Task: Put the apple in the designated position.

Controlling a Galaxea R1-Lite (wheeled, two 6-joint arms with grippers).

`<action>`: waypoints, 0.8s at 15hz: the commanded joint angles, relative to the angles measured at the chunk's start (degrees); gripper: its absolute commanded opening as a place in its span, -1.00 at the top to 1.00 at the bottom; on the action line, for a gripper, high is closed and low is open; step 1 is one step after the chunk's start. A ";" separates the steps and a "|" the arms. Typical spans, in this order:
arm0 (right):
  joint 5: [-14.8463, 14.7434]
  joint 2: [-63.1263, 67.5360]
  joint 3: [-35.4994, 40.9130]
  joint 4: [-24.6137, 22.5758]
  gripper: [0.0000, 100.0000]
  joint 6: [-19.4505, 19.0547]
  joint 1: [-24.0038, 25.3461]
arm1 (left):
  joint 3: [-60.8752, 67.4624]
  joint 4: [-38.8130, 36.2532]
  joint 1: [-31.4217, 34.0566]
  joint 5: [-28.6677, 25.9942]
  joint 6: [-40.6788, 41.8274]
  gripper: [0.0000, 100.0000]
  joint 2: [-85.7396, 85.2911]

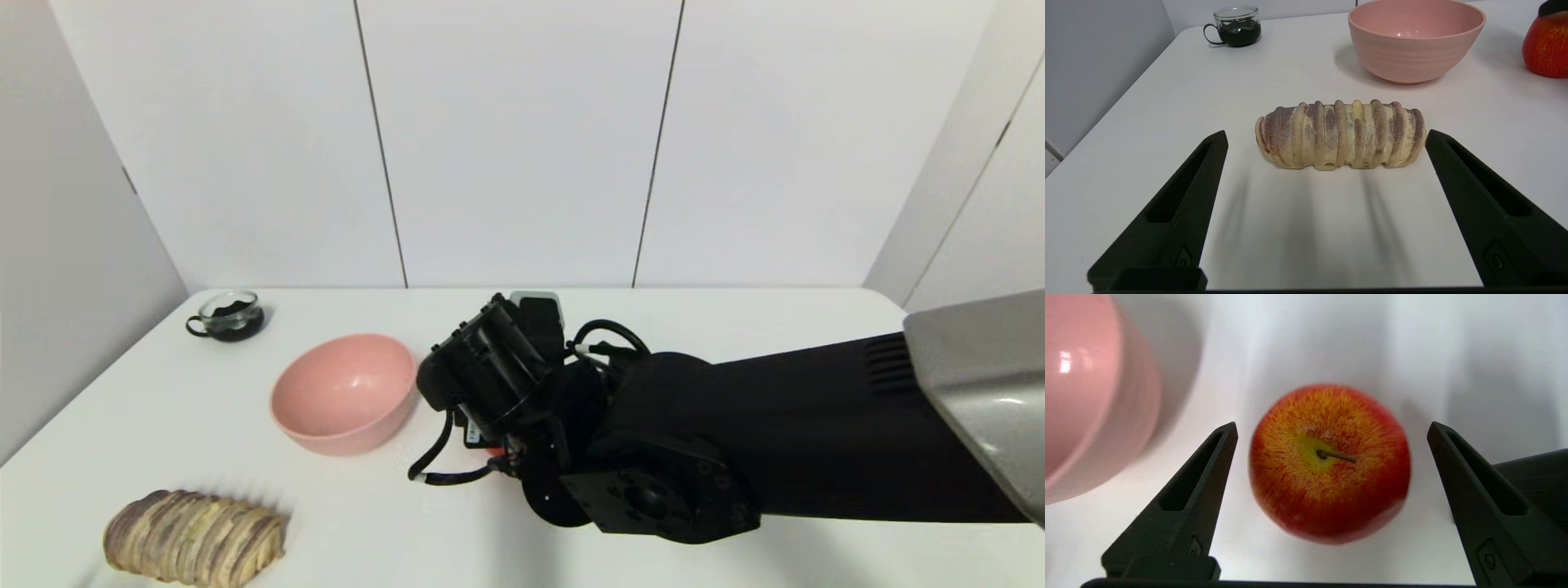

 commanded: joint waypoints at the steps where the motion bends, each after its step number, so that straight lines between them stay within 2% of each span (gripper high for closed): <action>1: 0.03 -9.90 -0.30 5.41 -1.00 -3.63 0.65 | 0.00 0.02 0.04 -0.01 0.07 -1.00 0.07; 3: 2.05 -15.87 -0.21 8.93 -1.00 -7.76 1.53 | 0.00 0.02 0.04 -0.01 0.07 -1.00 0.07; 5: 5.57 -21.94 0.14 9.90 -1.00 -11.98 1.88 | 0.00 0.02 0.04 -0.01 0.07 -1.00 0.07; 8: 13.57 -33.80 2.34 9.63 -1.00 -18.04 0.04 | 0.00 0.02 0.04 -0.01 -0.02 -1.00 0.07; 10: 17.96 -40.75 4.09 9.90 -1.00 -21.21 -5.32 | 0.00 0.02 0.04 -0.01 -0.02 -1.00 0.07; 12: 24.03 -46.99 7.79 9.90 -1.00 -24.72 -15.08 | 0.00 0.02 0.04 -0.01 -0.02 -1.00 0.07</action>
